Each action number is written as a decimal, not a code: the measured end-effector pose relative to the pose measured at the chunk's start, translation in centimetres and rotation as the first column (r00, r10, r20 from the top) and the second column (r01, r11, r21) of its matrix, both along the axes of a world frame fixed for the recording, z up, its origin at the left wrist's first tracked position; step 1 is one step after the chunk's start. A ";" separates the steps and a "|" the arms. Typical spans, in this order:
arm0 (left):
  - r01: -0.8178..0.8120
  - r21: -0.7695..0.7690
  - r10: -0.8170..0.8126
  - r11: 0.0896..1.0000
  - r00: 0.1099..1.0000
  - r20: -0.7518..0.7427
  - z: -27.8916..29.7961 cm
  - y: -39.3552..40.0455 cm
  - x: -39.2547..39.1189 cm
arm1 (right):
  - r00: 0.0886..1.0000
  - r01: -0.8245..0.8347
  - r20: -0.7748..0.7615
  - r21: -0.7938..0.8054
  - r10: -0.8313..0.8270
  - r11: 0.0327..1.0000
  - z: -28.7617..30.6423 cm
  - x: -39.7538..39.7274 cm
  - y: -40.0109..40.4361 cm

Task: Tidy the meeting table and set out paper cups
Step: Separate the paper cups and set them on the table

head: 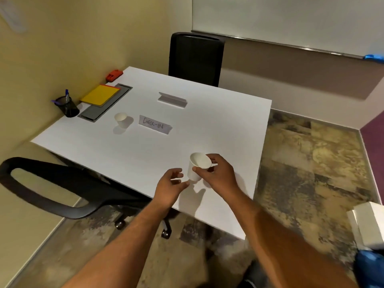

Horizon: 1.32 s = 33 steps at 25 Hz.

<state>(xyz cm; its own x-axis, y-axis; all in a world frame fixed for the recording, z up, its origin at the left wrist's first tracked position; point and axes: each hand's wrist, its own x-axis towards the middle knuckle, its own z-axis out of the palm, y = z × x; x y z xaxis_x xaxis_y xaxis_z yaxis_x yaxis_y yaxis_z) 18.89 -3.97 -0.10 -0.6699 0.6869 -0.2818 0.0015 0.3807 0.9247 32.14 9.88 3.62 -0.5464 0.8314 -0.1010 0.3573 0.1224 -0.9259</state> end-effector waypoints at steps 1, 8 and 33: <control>-0.038 -0.008 0.038 0.999 0.999 0.016 -0.5 1.9 1.7 | 1.000 -0.012 0.003 -0.009 0.012 1.000 -0.7 1.9 2.5; -0.303 -0.036 0.303 0.952 0.926 0.224 -0.2 13.4 11.5 | 0.984 -0.169 0.046 -0.011 0.170 0.985 -1.9 10.7 16.9; -0.790 -0.048 0.771 0.611 0.580 0.263 -3.0 41.1 6.8 | 0.818 -0.575 0.083 0.105 0.569 0.811 -7.1 -2.4 47.1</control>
<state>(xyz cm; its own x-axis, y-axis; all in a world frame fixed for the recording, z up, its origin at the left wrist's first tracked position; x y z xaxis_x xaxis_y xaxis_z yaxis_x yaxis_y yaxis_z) 25.65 37.09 -3.13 -0.8758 -0.0464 -0.4805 -0.4826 0.0677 0.8732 29.75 56.95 -3.46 -0.9244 0.3768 -0.0586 0.2293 0.4264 -0.8750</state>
